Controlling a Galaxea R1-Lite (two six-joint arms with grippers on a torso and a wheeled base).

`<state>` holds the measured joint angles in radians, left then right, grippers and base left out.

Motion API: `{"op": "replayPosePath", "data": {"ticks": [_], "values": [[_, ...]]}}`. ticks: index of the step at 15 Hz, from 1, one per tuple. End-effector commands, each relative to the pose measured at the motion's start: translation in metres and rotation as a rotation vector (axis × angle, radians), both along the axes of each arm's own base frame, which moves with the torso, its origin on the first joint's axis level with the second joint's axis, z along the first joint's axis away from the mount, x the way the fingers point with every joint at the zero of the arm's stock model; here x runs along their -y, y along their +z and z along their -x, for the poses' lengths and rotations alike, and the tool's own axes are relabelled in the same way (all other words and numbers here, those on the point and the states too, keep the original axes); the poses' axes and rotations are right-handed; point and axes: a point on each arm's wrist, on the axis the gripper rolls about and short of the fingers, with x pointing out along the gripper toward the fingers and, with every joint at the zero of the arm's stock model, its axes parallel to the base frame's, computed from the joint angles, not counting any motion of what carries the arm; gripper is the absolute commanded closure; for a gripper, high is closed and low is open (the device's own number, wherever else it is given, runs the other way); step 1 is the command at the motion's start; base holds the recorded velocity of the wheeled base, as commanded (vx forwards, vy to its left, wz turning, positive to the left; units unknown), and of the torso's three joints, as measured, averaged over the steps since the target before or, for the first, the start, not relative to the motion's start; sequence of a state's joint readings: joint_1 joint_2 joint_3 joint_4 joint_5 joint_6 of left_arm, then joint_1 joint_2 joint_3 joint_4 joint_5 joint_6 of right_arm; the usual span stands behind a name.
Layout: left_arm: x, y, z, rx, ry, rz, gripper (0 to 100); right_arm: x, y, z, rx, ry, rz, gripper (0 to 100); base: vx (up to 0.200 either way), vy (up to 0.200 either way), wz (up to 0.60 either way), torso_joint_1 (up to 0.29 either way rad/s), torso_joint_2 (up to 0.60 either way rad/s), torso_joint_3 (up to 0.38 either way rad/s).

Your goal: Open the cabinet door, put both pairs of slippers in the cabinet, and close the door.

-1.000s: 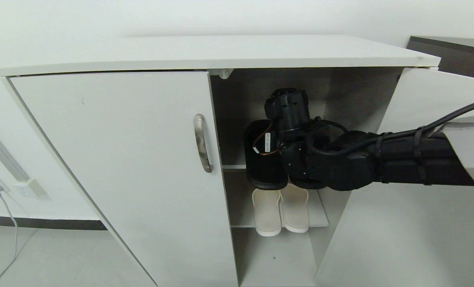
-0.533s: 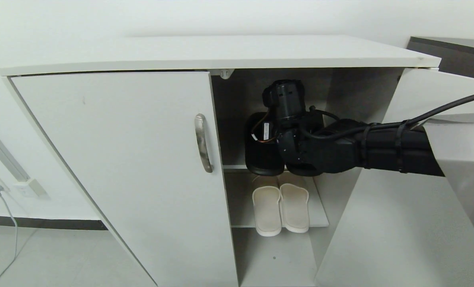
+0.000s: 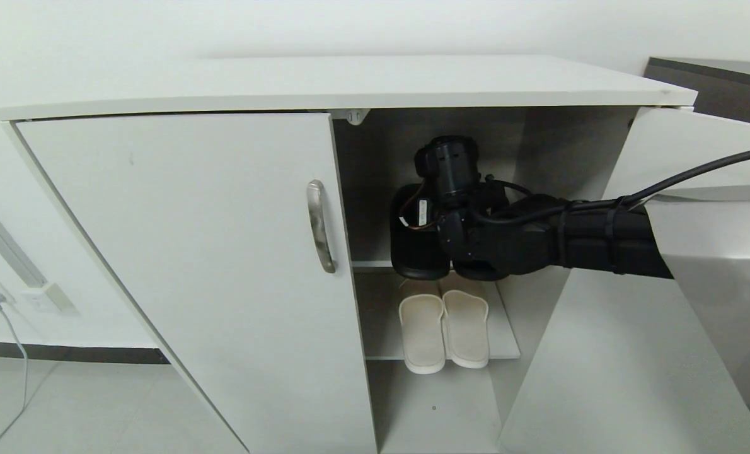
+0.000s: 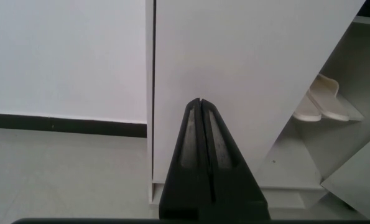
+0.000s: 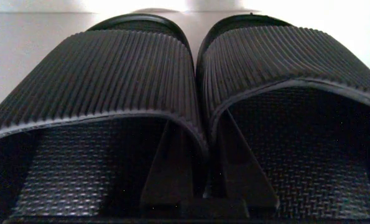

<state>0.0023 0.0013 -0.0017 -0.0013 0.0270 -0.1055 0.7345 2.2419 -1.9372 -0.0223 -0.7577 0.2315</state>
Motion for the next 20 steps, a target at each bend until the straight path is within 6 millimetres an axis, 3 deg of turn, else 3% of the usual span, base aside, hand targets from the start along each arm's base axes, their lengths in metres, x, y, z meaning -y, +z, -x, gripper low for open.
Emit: {"op": "replayPosePath", "data": {"ticks": [1,2,6,9,11,17,20], "values": [[0.0,0.0,0.0,0.0,0.001,0.002,100,0.0,-0.001,-0.001,-0.001,-0.001,0.001,100,0.0,0.0,0.0,0.0,0.0,0.0],[0.0,0.0,0.0,0.0,0.001,0.0,100,0.0,-0.001,-0.001,-0.001,-0.001,0.001,0,0.0,0.0,0.0,0.0,0.0,0.0],[0.0,0.0,0.0,0.0,0.001,0.002,100,0.001,-0.003,0.001,-0.027,-0.002,0.02,0,0.0,0.0,0.0,0.0,0.0,0.0],[0.0,0.0,0.0,0.0,0.001,0.002,100,0.009,0.011,0.019,-0.027,0.008,0.02,0,0.0,0.0,0.0,0.0,0.0,0.0],[0.0,0.0,0.0,0.0,0.001,0.002,100,0.017,0.023,0.038,-0.027,0.025,0.021,0,0.0,0.0,0.0,0.0,0.0,0.0],[0.0,0.0,0.0,0.0,0.001,0.002,100,0.036,0.031,0.116,-0.031,0.156,0.013,0,0.0,0.0,0.0,0.0,0.0,0.0],[0.0,0.0,0.0,0.0,0.0,0.002,100,0.06,0.032,0.164,-0.07,0.456,-0.044,0,0.0,0.0,0.0,0.0,0.0,0.0]]}}
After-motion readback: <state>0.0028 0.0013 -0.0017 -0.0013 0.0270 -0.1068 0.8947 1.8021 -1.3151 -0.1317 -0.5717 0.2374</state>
